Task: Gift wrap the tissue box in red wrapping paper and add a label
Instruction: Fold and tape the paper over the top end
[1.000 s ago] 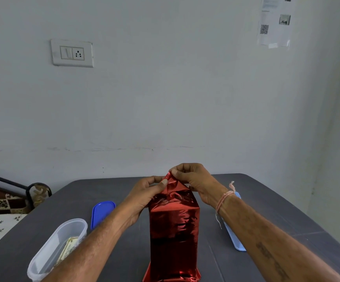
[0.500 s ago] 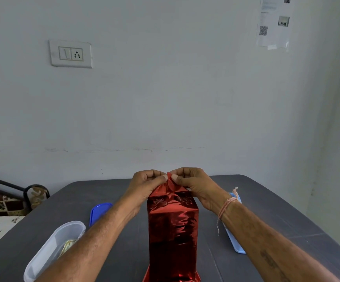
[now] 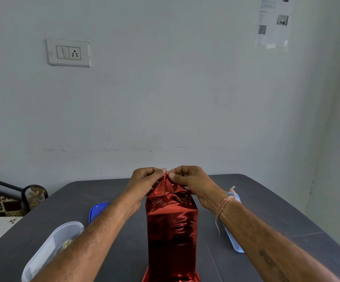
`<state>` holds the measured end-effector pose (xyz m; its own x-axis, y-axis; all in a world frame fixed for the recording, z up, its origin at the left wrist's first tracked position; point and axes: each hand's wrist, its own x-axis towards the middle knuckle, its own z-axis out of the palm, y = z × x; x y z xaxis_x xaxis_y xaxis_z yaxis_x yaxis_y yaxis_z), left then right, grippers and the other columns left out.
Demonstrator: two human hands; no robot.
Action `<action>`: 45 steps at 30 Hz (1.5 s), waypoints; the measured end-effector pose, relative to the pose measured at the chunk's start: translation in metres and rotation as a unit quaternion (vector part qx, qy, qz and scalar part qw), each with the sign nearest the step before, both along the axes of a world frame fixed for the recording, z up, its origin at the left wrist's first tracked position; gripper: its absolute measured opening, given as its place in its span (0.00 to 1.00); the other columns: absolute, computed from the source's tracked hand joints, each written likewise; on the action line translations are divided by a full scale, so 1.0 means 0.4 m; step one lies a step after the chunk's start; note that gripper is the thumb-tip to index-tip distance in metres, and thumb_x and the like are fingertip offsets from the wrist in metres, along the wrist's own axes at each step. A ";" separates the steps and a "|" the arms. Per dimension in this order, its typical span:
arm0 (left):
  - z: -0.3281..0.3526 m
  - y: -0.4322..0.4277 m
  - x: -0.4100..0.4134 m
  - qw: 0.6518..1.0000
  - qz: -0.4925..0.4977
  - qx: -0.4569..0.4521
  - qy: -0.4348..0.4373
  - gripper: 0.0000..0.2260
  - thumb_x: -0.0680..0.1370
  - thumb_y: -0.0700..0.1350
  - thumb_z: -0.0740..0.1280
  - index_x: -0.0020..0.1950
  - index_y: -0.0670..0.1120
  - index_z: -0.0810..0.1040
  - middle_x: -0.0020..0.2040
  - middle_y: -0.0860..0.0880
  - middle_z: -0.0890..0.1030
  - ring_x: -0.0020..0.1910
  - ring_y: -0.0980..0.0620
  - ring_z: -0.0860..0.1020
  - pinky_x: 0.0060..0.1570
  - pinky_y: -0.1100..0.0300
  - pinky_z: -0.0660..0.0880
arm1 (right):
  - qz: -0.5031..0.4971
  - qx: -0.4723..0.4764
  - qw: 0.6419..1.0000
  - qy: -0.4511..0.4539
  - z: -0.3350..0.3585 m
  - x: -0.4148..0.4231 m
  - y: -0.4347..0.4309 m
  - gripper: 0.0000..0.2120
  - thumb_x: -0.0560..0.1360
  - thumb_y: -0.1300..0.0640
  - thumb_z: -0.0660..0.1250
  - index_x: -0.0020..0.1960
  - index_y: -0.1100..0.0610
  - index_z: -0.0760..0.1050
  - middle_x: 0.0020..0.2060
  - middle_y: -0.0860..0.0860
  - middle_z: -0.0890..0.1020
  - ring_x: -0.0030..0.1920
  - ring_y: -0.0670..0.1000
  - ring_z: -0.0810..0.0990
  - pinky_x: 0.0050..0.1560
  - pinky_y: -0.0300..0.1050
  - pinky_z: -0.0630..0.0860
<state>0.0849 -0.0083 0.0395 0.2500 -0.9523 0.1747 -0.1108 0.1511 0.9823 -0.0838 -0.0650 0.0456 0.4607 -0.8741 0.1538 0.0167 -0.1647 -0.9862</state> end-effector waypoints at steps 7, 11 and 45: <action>-0.019 0.048 0.018 0.999 -0.042 0.004 -0.019 0.21 0.75 0.63 0.70 0.60 0.50 0.82 0.53 0.50 0.87 0.50 0.56 0.85 0.56 0.56 0.78 | -0.014 -0.008 1.000 0.026 0.023 0.008 0.001 0.09 0.78 0.62 0.73 0.55 0.66 0.83 0.41 0.54 0.85 0.33 0.42 0.82 0.32 0.31 0.76; -0.062 0.106 0.051 0.978 -0.183 0.053 -0.082 0.39 0.66 0.63 0.80 0.73 0.59 0.68 0.66 0.55 0.81 0.65 0.57 0.79 0.70 0.51 0.72 | -0.018 -0.009 0.999 0.031 0.024 0.006 0.009 0.11 0.78 0.60 0.73 0.56 0.67 0.82 0.43 0.55 0.84 0.35 0.43 0.82 0.32 0.31 0.76; -0.166 0.159 -0.036 0.986 -0.013 -0.093 -0.138 0.21 0.69 0.44 0.82 0.58 0.56 0.81 0.53 0.55 0.86 0.53 0.55 0.84 0.56 0.57 0.79 | -0.074 -0.184 0.960 0.197 -0.040 -0.100 0.140 0.04 0.71 0.56 0.79 0.40 0.50 0.85 0.49 0.42 0.78 0.47 0.42 0.74 0.48 0.35 0.69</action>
